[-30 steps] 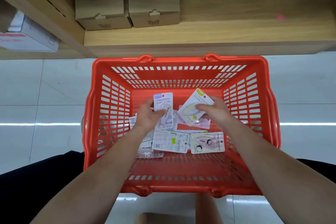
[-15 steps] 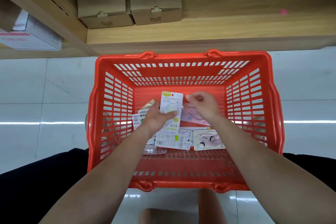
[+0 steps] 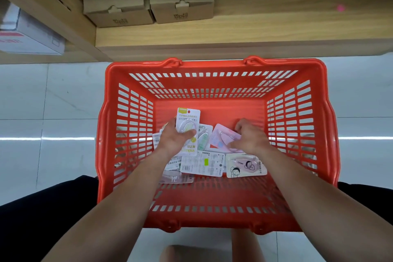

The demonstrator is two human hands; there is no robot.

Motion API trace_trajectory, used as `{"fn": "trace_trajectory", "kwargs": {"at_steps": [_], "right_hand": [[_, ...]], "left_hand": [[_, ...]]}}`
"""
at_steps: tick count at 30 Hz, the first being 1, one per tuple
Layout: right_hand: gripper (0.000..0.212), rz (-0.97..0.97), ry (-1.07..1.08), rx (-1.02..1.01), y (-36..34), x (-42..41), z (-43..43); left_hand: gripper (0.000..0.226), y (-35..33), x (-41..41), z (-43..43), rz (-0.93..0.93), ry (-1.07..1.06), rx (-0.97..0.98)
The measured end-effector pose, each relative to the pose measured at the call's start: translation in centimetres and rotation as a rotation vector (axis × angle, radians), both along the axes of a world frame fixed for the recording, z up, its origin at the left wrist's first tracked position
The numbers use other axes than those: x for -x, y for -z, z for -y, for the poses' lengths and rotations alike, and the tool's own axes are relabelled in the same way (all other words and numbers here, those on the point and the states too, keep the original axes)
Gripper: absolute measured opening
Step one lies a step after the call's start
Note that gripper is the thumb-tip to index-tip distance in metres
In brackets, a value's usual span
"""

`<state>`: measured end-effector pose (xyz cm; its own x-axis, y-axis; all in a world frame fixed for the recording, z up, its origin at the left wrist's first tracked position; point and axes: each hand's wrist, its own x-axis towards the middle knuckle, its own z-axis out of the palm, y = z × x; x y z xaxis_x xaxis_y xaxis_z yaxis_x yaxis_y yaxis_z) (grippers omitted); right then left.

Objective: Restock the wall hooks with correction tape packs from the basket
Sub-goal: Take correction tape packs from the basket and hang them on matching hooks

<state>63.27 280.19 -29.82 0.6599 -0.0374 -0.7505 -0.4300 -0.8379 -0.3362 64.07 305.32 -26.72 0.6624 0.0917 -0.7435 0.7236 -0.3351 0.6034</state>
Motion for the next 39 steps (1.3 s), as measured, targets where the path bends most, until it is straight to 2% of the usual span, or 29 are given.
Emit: {"fn": "trace_trajectory", "kwargs": {"at_steps": [2, 5, 7, 10, 13, 16, 18, 21, 24, 30, 34, 39], "right_hand": [[0.048, 0.047, 0.087, -0.124, -0.1, 0.1, 0.1], [0.021, 0.139, 0.368, -0.350, -1.0, -0.6, 0.0], [0.022, 0.130, 0.494, -0.502, -1.7, -1.3, -0.3], [0.032, 0.110, 0.405, -0.632, -3.2, -2.0, -0.6], [0.032, -0.030, 0.272, -0.763, -5.0, -2.4, -0.8], [0.026, -0.132, 0.140, -0.750, -5.6, -2.4, -0.9], [0.023, -0.074, 0.133, -0.682, -5.8, -2.4, -1.2], [0.025, 0.100, 0.311, -0.580, -6.3, -2.4, -0.8], [0.030, 0.169, 0.425, -0.577, -7.0, -2.2, -0.3], [0.035, 0.078, 0.292, -0.598, -9.4, -1.8, 0.1], [0.036, 0.054, 0.208, -0.659, -9.9, -1.7, 0.5], [0.032, 0.032, 0.216, -0.736, -9.5, -1.9, -0.1]], "left_hand": [[0.048, -0.2, 0.0, 0.0, 0.002, -0.004, 0.003], [0.042, -0.5, -0.1, 0.1, 0.005, -0.026, 0.004], [0.044, -0.9, -0.2, 0.2, 0.019, -0.039, 0.007], [0.047, -1.6, -0.4, 0.4, 0.052, -0.056, 0.035], [0.041, -2.7, -0.6, 0.1, 0.103, -0.105, 0.087], [0.042, -3.7, -0.9, -0.6, 0.121, -0.045, 0.114], [0.041, -4.1, -1.0, -0.8, 0.104, 0.044, 0.111], [0.043, -4.5, -0.8, -0.8, 0.097, 0.125, 0.086], [0.043, -4.8, -0.2, -0.7, 0.083, 0.145, 0.082], [0.043, -5.2, 0.3, -0.4, 0.110, 0.158, 0.058], [0.048, -5.7, -0.5, -1.0, 0.216, 0.060, -0.018], [0.044, -6.3, -0.7, 0.0, 0.186, 0.216, 0.087]]}}
